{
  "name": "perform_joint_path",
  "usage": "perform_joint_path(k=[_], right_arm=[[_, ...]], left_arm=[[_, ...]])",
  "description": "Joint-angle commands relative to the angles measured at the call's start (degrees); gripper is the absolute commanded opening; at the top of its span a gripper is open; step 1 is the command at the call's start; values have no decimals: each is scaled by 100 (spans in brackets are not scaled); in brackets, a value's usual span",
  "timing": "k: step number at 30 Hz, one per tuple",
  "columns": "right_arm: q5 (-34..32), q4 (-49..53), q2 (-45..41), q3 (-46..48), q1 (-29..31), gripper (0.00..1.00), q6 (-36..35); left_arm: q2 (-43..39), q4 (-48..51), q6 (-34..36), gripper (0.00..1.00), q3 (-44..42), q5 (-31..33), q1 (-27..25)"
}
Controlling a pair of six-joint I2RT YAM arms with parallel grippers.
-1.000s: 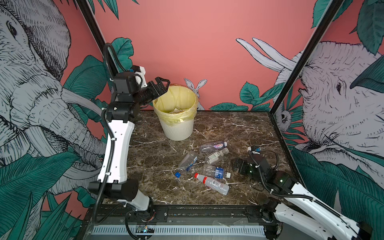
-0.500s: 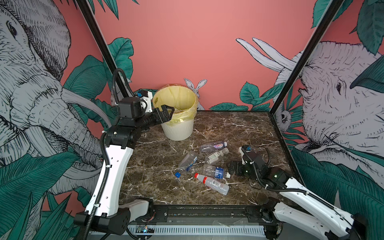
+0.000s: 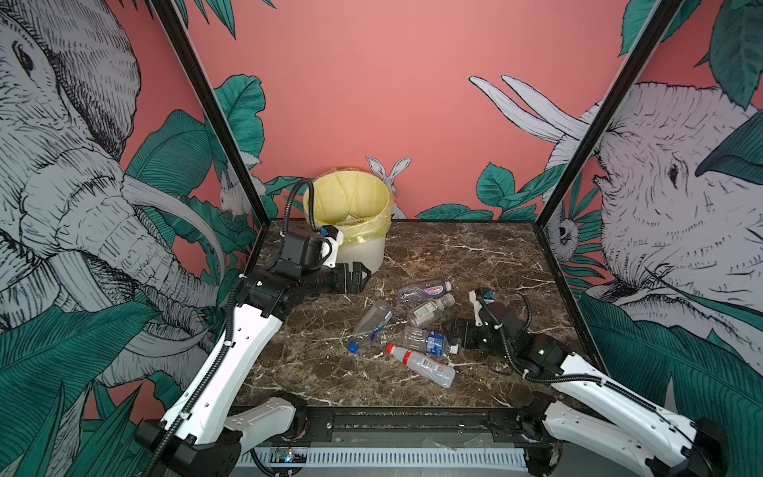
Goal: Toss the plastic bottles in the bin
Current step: 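Move the left gripper down to the blue-labeled bottle with blue cap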
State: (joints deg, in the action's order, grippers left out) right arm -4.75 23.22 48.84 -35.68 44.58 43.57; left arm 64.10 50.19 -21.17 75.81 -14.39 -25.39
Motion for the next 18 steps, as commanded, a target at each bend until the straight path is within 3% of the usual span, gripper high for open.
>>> perform_joint_path(k=[1,18], right_arm=[[-284,-99,15,136,31,99,259],[-774,287,-513,437,25,99,693]], left_arm=[[-25,409,163,99,-76,175,-61],[407,-59,277,99,-1225,172,-256]])
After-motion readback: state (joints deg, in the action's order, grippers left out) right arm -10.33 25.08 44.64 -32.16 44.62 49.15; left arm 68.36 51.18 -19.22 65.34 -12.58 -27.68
